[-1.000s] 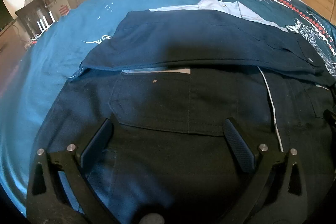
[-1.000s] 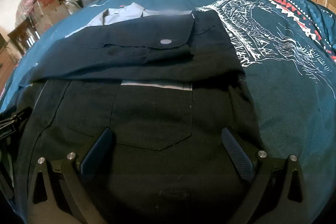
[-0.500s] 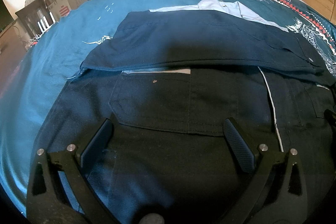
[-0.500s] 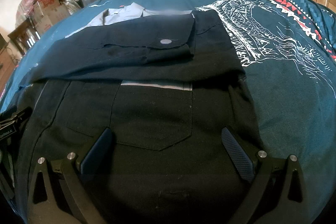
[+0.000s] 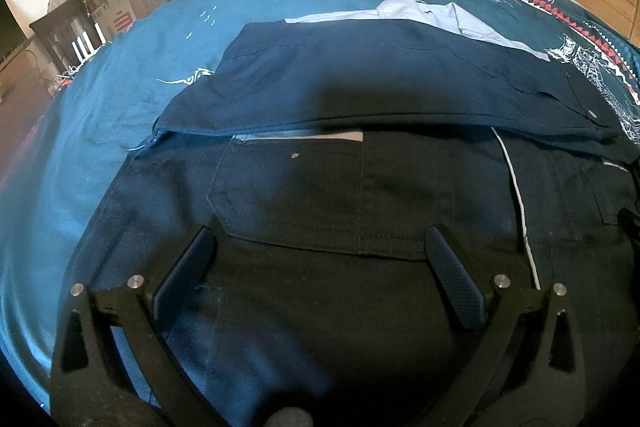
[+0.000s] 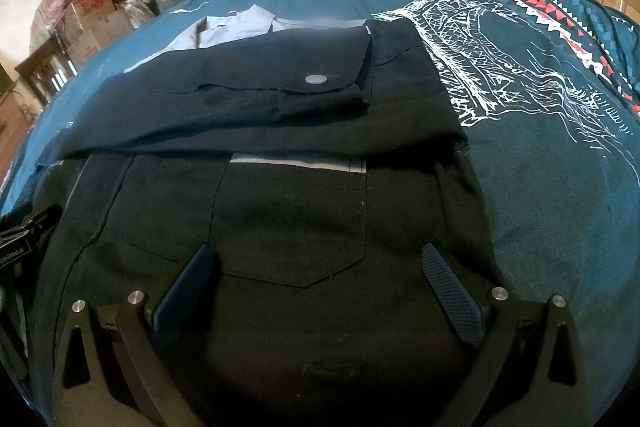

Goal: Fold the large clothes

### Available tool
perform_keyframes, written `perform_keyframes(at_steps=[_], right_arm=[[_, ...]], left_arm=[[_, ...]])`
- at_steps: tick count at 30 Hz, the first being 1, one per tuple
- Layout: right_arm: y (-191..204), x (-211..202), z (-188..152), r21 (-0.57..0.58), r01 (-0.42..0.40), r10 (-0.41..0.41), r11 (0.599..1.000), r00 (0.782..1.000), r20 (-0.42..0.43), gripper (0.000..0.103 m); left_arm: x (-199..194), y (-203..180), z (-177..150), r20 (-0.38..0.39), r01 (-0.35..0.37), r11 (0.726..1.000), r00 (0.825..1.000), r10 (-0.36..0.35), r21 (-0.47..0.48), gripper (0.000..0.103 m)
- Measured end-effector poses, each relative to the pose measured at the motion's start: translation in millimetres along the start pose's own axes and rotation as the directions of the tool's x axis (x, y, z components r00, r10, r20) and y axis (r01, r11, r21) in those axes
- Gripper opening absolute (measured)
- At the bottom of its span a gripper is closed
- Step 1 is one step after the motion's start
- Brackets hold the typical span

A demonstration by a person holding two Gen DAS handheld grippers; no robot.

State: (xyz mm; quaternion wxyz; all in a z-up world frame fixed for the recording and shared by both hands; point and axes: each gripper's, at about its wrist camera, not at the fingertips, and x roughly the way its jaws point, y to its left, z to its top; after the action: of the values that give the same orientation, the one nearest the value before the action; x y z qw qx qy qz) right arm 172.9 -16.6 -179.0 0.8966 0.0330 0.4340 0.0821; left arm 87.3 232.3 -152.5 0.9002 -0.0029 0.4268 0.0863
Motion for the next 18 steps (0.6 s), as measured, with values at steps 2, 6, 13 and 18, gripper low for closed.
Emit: perform_keyframes(at_steps=[2,6,13,18], right_arm=[[0.3,-0.1,-0.1,0.000,0.000,0.000,1.000,1.000,0.000,0.103],[0.2,0.0,0.0,0.000,-0.001,0.001,1.000,1.000,0.000,0.103],[0.2,0.1,-0.2,0.001,-0.001,0.001,1.000,1.000,0.000,0.103],[0.0,0.3,-0.2,0.001,-0.001,0.001,1.000,1.000,0.000,0.103]], left_arm=[[0.2,0.3,0.3,0.000,-0.001,1.000,1.000,0.001,0.000,0.103],[0.4,0.4,0.4,0.000,-0.001,1.000,1.000,0.001,0.000,0.103],[0.9,1.0,0.8,0.000,-0.002,1.000,1.000,0.002,0.001,0.103],[1.2,1.1,1.0,0.001,-0.003,1.000,1.000,0.003,0.001,0.103]])
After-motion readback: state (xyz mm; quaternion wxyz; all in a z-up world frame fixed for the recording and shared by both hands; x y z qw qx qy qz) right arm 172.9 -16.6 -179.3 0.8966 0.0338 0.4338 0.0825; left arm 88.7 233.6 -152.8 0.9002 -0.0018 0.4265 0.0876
